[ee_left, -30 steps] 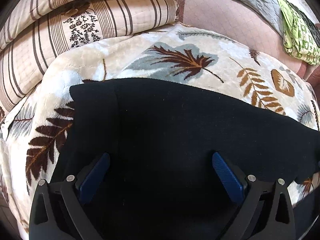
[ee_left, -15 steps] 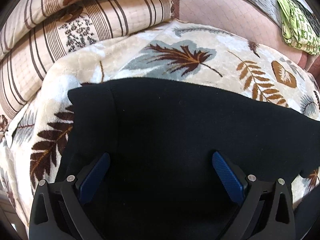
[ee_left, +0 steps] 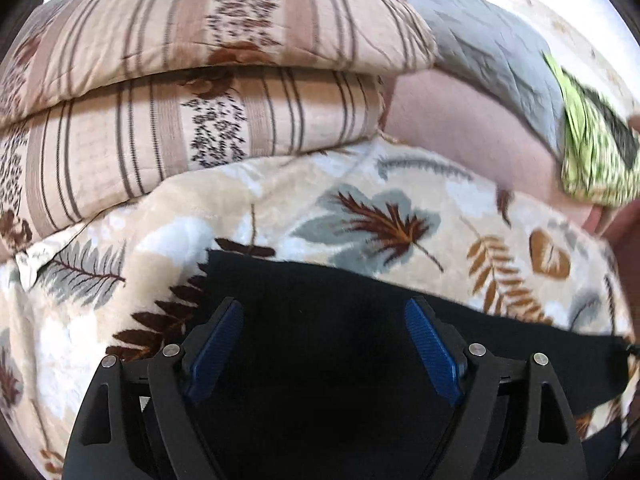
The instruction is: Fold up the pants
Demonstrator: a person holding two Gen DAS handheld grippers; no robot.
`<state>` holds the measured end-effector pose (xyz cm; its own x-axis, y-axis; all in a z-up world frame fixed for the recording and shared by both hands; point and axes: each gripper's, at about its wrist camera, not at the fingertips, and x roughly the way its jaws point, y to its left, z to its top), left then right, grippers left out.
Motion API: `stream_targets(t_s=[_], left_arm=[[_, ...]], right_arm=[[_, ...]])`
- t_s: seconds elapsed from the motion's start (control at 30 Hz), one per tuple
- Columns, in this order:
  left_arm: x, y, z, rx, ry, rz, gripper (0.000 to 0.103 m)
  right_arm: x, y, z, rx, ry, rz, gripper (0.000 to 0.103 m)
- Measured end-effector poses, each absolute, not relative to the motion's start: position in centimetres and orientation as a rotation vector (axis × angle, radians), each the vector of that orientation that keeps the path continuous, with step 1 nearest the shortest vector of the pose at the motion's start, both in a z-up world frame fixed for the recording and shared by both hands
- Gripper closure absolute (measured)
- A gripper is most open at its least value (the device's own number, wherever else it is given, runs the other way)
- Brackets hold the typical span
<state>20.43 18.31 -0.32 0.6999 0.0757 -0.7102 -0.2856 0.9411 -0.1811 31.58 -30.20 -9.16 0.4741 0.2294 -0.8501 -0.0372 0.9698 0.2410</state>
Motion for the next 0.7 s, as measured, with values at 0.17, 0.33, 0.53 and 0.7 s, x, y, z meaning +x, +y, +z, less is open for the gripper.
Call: stream_targets(t_s=[0.17, 0.33, 0.53, 0.7], left_arm=[[20.4, 20.3, 0.4, -0.319, 0.751, 0.184, 0.02], [22.2, 23.6, 3.4, -0.198, 0.807, 0.121, 0.019], [25.1, 25.0, 2.3, -0.034, 0.946, -0.057, 0.017], [26.6, 25.0, -0.5, 0.089, 1.026, -0.121, 0.018]], right_arm=[[32.1, -31.4, -9.8, 0.237, 1.071, 0.166, 0.077], [31.6, -31.2, -9.0, 0.223, 1.061, 0.19, 0.098], [30.8, -30.6, -6.6, 0.208, 0.989, 0.209, 0.098], [30.6, -30.0, -6.2, 0.175, 0.986, 0.194, 0.098]])
